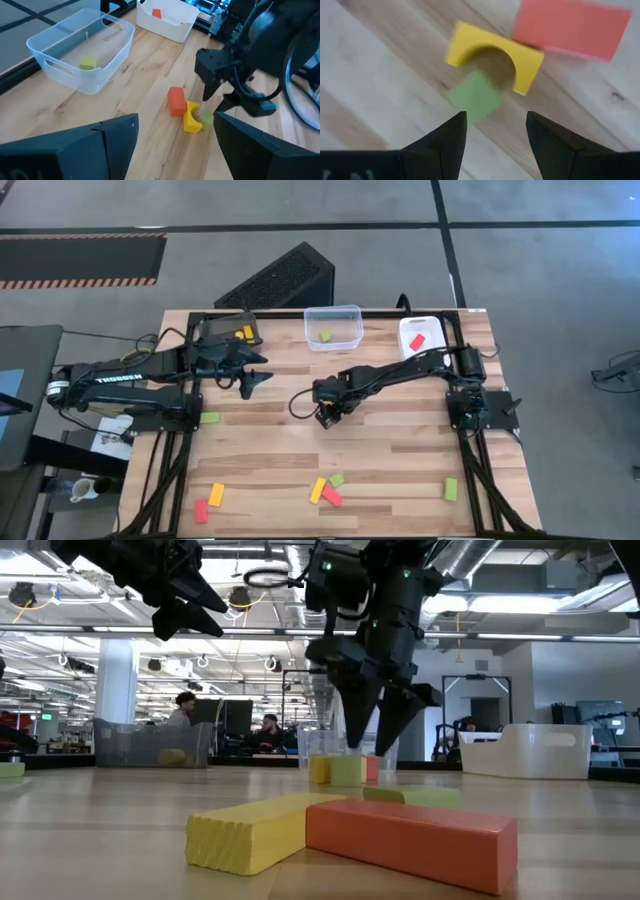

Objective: Sort & place blocks by color
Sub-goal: Put the green block into the transparent bin

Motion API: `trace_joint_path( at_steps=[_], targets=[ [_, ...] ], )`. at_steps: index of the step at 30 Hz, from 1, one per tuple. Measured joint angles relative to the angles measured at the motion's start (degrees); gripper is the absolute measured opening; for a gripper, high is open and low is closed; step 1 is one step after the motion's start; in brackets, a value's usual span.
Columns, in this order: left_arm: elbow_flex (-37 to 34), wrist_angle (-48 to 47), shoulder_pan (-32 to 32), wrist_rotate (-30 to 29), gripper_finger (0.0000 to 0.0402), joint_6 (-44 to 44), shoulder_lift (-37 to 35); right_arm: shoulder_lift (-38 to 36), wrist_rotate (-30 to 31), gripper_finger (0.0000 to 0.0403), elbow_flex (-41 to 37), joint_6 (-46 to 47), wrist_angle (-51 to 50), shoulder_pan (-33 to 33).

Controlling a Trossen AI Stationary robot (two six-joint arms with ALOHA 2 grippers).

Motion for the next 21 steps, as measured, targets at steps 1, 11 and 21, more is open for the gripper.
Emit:
trace_joint_path(
  at_steps=[1,11,21],
  targets=[
    [0.0,0.0,0.0,0.0,0.0245,0.0,0.0,-0.8,0.1,0.0229,0.0,0.0,0.3,0.1],
    [0.0,0.0,0.0,0.0,0.0245,0.6,0.0,-3.9,0.6,0.0229,0.1,-17.1,9.7,1.3],
    [0.0,0.0,0.0,0.4,0.0245,0.5,0.0,-3.6,1.0,0.0299,0.1,-33.5,7.7,3.2]
  ],
)
